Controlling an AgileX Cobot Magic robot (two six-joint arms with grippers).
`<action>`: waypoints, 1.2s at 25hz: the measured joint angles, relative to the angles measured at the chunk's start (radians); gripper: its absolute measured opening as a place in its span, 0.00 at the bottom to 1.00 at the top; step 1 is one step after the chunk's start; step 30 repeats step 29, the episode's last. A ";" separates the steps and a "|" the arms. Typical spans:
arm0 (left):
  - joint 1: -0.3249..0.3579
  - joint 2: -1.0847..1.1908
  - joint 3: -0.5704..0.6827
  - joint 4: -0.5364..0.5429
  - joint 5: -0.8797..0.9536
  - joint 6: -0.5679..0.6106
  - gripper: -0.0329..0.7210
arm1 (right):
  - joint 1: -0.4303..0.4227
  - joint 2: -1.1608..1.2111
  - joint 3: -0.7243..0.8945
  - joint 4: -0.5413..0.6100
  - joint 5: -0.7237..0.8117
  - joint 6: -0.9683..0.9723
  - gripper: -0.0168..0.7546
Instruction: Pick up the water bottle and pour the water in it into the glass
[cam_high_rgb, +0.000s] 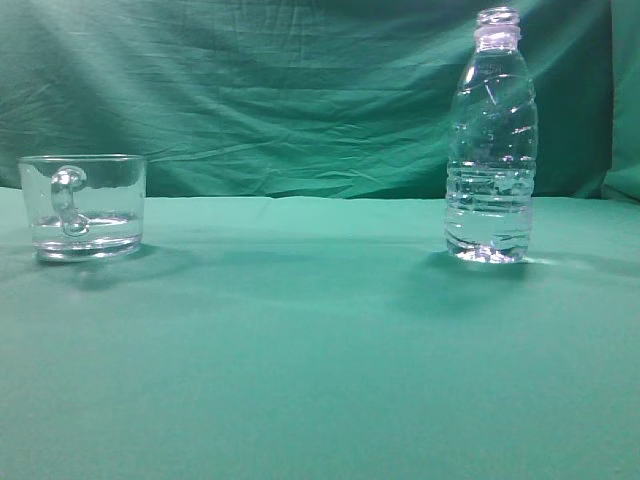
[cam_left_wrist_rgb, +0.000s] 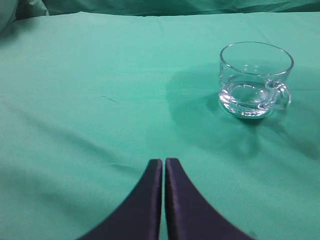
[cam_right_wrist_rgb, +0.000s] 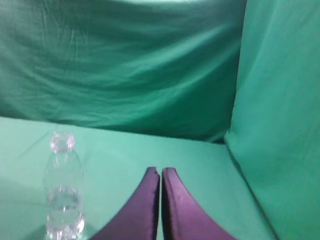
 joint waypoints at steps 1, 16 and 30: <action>0.000 0.000 0.000 0.000 0.000 0.000 0.04 | 0.000 -0.012 0.031 0.002 0.002 0.000 0.02; 0.000 0.000 0.000 0.000 0.000 0.000 0.04 | 0.000 -0.050 0.216 0.111 0.067 0.000 0.02; 0.000 0.000 0.000 0.000 0.000 0.000 0.04 | 0.000 -0.050 0.216 0.115 0.079 0.000 0.02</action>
